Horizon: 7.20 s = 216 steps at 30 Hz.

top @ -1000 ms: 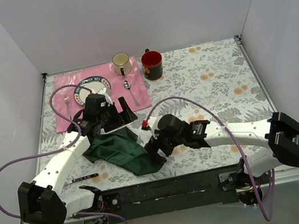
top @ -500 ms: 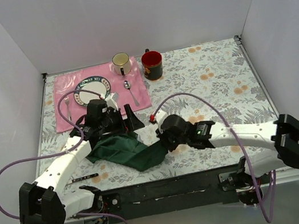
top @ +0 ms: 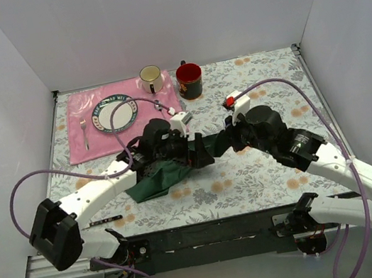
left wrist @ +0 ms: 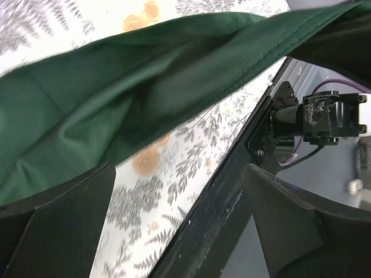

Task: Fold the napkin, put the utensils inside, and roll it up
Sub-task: Move the napkin to the centre of the board, then flatten the napkin out

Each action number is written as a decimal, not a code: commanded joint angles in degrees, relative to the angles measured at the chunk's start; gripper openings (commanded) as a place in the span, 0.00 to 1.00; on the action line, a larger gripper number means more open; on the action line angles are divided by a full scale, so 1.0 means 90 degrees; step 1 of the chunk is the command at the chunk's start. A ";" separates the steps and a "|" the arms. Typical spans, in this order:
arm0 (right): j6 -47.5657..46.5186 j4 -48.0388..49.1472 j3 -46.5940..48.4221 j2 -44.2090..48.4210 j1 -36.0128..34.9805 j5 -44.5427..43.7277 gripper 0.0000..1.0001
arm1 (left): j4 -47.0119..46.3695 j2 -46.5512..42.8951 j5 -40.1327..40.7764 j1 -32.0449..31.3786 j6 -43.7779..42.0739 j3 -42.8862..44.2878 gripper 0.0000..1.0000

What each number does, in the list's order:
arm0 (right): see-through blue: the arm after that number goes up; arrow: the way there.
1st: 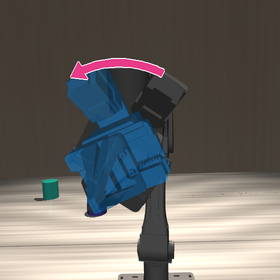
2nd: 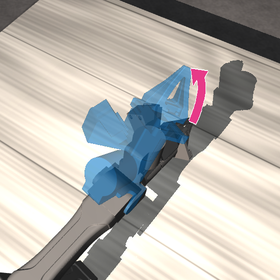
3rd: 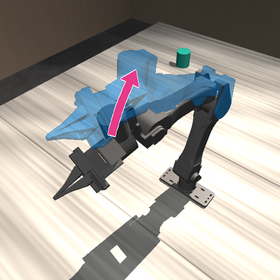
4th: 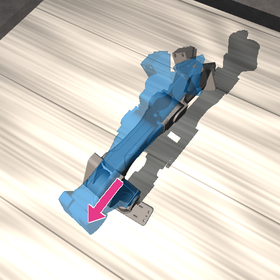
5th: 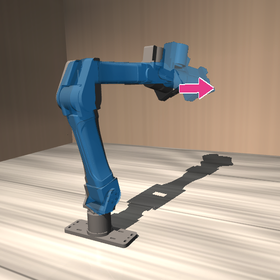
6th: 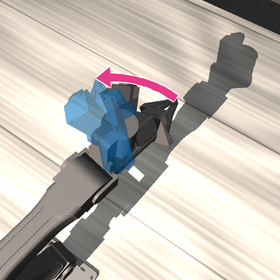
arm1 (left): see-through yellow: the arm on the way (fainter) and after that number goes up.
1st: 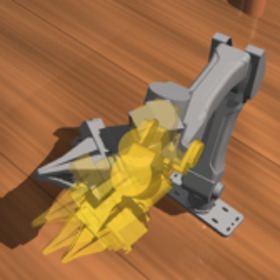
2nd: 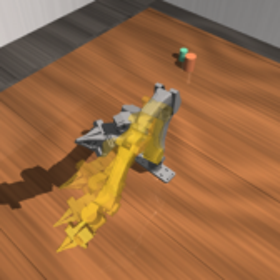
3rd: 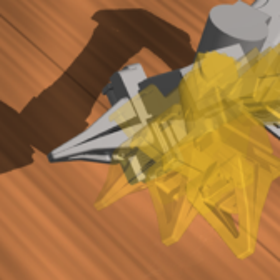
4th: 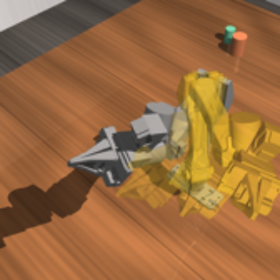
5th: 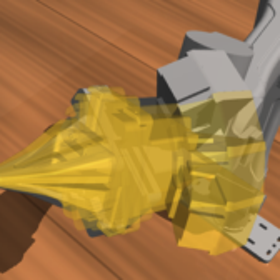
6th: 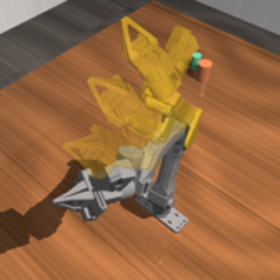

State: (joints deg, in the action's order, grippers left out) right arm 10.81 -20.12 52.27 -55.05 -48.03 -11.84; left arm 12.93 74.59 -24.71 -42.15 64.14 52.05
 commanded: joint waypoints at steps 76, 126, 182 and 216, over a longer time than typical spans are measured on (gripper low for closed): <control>-0.2636 -0.1886 0.7591 -0.1247 0.0884 -0.1615 0.01 | -0.2444 0.1928 0.0175 -0.1215 -0.0602 0.1755 0.68; -0.3447 -0.0704 0.6400 0.0109 0.0893 -0.1977 0.01 | 0.2333 0.0893 0.1965 -0.1254 -0.2185 0.5875 0.00; -0.1321 -0.2058 0.6251 -0.7282 0.4712 -0.1966 0.77 | 0.2840 0.6596 0.6170 0.0358 -0.1384 0.8952 0.70; 0.2969 -0.0723 -0.2351 -0.1404 0.5004 -0.0051 0.14 | 0.1395 0.0853 0.3848 -0.1547 0.0530 0.2146 0.78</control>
State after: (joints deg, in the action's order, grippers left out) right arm 33.89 -27.94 31.90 -67.70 -4.78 -9.61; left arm 26.26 85.58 6.42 -56.31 69.89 69.80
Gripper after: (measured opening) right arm 0.276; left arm 0.776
